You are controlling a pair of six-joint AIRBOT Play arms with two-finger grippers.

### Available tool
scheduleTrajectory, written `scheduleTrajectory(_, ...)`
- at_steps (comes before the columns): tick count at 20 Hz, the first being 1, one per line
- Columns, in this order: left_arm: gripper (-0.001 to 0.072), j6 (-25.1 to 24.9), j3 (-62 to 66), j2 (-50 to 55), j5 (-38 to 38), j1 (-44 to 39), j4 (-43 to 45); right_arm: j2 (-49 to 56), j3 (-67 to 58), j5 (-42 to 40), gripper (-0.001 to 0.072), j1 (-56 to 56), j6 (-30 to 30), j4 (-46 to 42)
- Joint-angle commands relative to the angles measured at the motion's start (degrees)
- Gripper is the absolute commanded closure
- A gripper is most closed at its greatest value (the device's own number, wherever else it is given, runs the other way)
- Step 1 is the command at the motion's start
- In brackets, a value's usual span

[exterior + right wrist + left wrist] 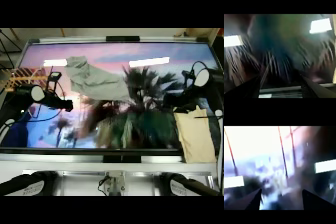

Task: Fold the shirts.

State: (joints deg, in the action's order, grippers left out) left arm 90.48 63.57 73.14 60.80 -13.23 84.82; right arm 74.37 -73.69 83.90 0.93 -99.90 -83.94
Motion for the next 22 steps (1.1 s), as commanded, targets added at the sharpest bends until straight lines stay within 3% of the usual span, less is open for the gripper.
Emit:
scheduleTrajectory(1, 0.0109, 0.50, -0.02, 2.01, -1.88, -0.02, -1.44, 0.04, -0.04, -3.43, 0.0117, -0.04, -0.09, -0.57)
scheduleTrajectory(4, 0.0107, 4.98, -0.02, 3.76, -1.97, 0.00, -4.90, 0.04, -0.04, -7.04, 0.0117, -0.02, 0.09, -0.55)
scheduleTrajectory(5, 0.0104, 7.91, -0.02, 4.35, -4.28, 0.00, -6.97, 0.04, -0.04, -7.65, 0.0117, -0.04, 0.13, -0.57)
scheduleTrajectory(7, 0.0026, 8.52, 1.14, 6.73, -13.92, 0.33, -10.29, 0.04, -0.04, -8.70, 0.0117, -0.04, 0.63, -0.52)
scheduleTrajectory(8, 0.0022, 9.60, 3.04, 9.14, -16.50, 1.01, -12.09, 0.04, -0.04, -8.94, 0.0117, -0.04, 0.72, -0.50)
scheduleTrajectory(12, 0.0010, 8.52, 15.32, 23.87, -17.11, 4.04, -25.40, 0.04, -0.04, -8.83, 0.0117, -0.04, 1.51, -0.44)
scheduleTrajectory(18, 0.0057, 8.26, 28.09, 38.07, -16.63, 3.63, -34.97, 0.04, -0.04, -6.12, 0.0117, -0.04, 1.90, -0.28)
scheduleTrajectory(21, 0.0398, 8.44, 28.61, 39.36, -16.61, 3.76, -37.55, 0.04, -0.04, -5.29, 0.0117, -0.04, 1.92, -0.09)
scheduleTrajectory(22, 0.0584, 8.15, 28.63, 39.23, -15.65, 3.85, -38.38, 0.04, -0.04, -5.22, 0.0117, -0.04, 2.16, -0.15)
